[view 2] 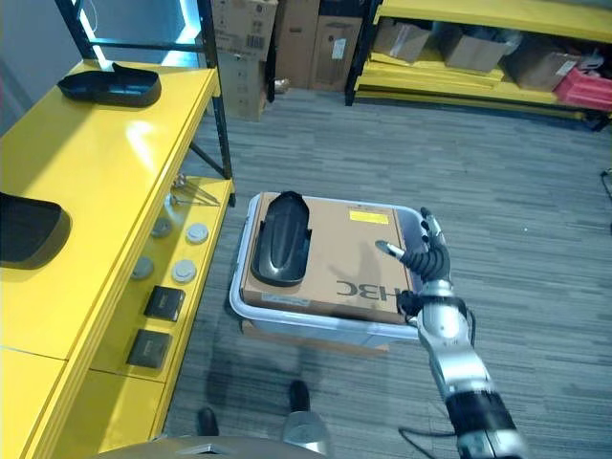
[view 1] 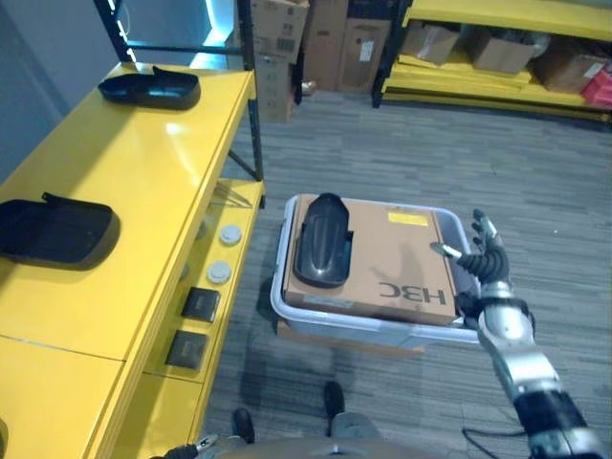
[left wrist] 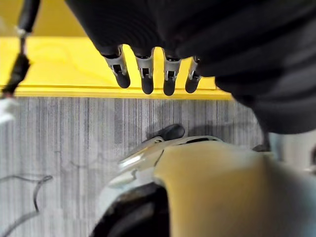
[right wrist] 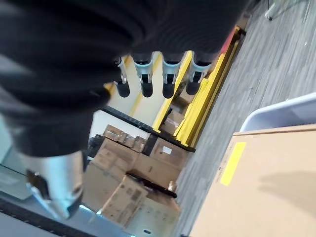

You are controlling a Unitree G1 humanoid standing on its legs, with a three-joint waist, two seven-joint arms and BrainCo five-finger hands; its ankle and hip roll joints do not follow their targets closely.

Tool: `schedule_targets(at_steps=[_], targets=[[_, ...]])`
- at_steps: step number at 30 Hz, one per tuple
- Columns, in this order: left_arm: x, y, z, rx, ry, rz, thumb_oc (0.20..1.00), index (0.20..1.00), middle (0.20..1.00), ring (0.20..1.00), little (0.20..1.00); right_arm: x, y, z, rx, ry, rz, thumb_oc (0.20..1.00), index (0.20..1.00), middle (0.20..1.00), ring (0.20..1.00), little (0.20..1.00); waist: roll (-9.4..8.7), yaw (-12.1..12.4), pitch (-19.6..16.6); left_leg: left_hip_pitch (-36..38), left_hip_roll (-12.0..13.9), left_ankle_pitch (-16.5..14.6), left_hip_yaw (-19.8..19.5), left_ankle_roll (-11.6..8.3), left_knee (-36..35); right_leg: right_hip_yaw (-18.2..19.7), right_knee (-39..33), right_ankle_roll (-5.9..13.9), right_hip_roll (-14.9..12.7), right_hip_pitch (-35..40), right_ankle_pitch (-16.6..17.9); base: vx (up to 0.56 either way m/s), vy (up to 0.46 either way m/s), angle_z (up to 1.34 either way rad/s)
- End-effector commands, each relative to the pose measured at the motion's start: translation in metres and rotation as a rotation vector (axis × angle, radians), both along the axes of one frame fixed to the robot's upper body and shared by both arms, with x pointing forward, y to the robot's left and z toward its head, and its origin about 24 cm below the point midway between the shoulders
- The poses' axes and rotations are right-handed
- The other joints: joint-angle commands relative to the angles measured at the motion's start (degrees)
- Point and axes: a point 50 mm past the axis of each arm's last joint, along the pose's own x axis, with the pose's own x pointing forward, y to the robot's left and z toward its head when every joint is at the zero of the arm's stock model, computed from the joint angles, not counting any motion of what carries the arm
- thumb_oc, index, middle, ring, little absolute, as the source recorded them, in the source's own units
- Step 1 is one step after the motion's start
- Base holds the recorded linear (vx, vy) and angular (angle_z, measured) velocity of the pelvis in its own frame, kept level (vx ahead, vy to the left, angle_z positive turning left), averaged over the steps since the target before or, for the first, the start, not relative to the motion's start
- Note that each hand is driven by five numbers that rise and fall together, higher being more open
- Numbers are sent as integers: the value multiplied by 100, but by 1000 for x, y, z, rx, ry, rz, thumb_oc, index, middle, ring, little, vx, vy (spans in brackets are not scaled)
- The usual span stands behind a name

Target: Move parts from the plastic box to the shelf.

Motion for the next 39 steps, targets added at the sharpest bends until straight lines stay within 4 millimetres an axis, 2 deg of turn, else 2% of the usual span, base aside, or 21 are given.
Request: schedule_targets(at_steps=[1, 3, 6, 12, 15, 19, 20, 22, 26, 27, 29, 35, 37, 39], targets=[[32, -35, -1, -102, -60, -117, 1000, 1000, 1000, 1000, 1000, 34, -9, 63, -74, -162, -116, 1000, 1000, 1000, 1000, 1000, 299, 447, 618, 30, 34, -198, -389, 38, 186, 3, 18, 98, -3, 2, 2, -56, -23, 14], [32, -36, -1, -110, -59, -98, 1000, 1000, 1000, 1000, 1000, 46, -14, 72, -79, -135, -165, 1000, 1000, 1000, 1000, 1000, 331, 596, 716, -69, 35, -172, -488, 9, 200, -52, 18, 133, -47, -75, 31, -34, -21, 12], [39, -25, 1, -88, -67, 8, 1000, 1000, 1000, 1000, 1000, 63, -16, 93, -120, -121, -216, 1000, 1000, 1000, 1000, 1000, 358, 777, 915, -278, 40, -100, -620, -14, 223, -99, 18, 137, -109, -217, 73, -59, -22, 24], [55, -23, 5, -99, -104, -58, 1000, 1000, 1000, 1000, 1000, 75, -21, 116, -234, -87, -240, 1000, 1000, 1000, 1000, 1000, 330, 952, 1262, -659, 11, -3, -811, -54, 326, -188, 18, 126, -138, -419, 124, -86, -51, 13], [62, -25, 8, -139, -148, 5, 1000, 1000, 1000, 1000, 1000, 81, -25, 122, -298, -16, -234, 1000, 1000, 1000, 1000, 1000, 350, 1021, 1406, -761, -12, 52, -883, -82, 304, -260, 18, 126, -166, -490, 142, -28, -8, 13], [72, -21, 12, -139, -189, 28, 1000, 1000, 1000, 1000, 1000, 83, -28, 117, -313, 88, -231, 1000, 1000, 1000, 1000, 1000, 376, 1049, 1465, -793, -34, 96, -896, -115, 259, -313, 18, 133, -196, -519, 140, -8, 24, 5], [78, -18, 14, -131, -210, 26, 1000, 1000, 1000, 1000, 1000, 84, -29, 109, -296, 155, -211, 1000, 1000, 1000, 1000, 1000, 390, 1045, 1488, -794, -31, 113, -888, -131, 237, -336, 18, 129, -208, -522, 137, 0, 27, 6], [81, -17, 16, -131, -217, 34, 1000, 1000, 1000, 1000, 1000, 85, -27, 100, -302, 227, -183, 1000, 1000, 1000, 1000, 1000, 398, 1040, 1499, -789, -33, 117, -892, -136, 235, -345, 18, 120, -209, -507, 130, 19, 28, 5], [83, -16, 16, -138, -213, 24, 1000, 1000, 1000, 1000, 1000, 83, -32, 68, -336, 457, -145, 1000, 1000, 1000, 1000, 1000, 426, 1071, 1509, -745, -35, 140, -882, -149, 198, -399, 18, 121, -247, -471, 135, 4, 1, 2], [83, -16, 17, -133, -214, 14, 1000, 1000, 1000, 1000, 1000, 80, -34, 55, -334, 533, -136, 787, 787, 787, 787, 787, 433, 1101, 1510, -740, -31, 147, -879, -155, 193, -425, 18, 115, -258, -457, 133, 5, -18, 6], [84, -16, 17, -135, -215, 8, 1000, 1000, 1000, 1000, 1000, 78, -35, 38, -314, 660, -88, 200, 200, 200, 200, 200, 432, 1138, 1517, -734, -26, 149, -886, -161, 199, -463, 18, 108, -271, -429, 128, 6, -31, 6], [83, -15, 17, -143, -209, -30, 1000, 1000, 1000, 1000, 1000, 66, -43, 11, -376, 899, -104, 200, 200, 200, 200, 200, 465, 1241, 1482, -699, -3, 181, -900, -176, 178, -565, 18, 94, -287, -352, 117, 0, -23, 7], [82, -13, 17, -128, -206, -31, 1000, 1000, 1000, 1000, 1000, 62, -46, 3, -341, 949, -118, 200, 200, 200, 200, 200, 467, 1262, 1447, -669, 4, 191, -905, -179, 156, -575, 18, 89, -277, -324, 108, -2, -23, 15], [81, -10, 17, -125, -205, -42, 1000, 1000, 1000, 1000, 1000, 49, -54, -12, -246, 1012, -165, 200, 200, 200, 200, 200, 466, 1278, 1371, -618, 27, 188, -901, -186, 145, -578, 18, 91, -265, -277, 95, 5, -34, 9]])
